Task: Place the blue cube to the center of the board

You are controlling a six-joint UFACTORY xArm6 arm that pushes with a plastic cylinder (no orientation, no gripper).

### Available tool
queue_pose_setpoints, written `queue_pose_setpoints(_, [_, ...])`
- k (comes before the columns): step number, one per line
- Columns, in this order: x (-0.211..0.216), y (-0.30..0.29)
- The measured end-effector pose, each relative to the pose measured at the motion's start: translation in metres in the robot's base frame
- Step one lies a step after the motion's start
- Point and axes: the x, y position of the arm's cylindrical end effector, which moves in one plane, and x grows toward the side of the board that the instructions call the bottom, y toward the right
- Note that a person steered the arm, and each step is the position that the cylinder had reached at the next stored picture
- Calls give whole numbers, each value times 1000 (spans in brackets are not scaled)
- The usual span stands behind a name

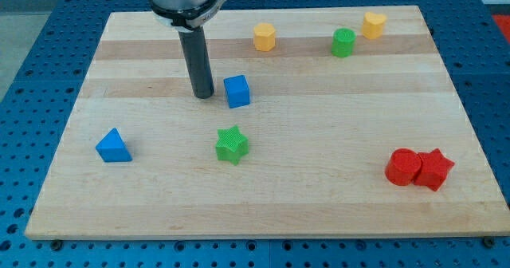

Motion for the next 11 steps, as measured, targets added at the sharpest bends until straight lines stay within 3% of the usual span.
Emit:
queue_pose_setpoints(3, [-21, 117])
queue_pose_setpoints(4, [-22, 121])
queue_pose_setpoints(6, [-22, 50])
queue_pose_setpoints(7, [16, 29])
queue_pose_setpoints(9, [39, 38])
queue_pose_setpoints(11, [39, 110])
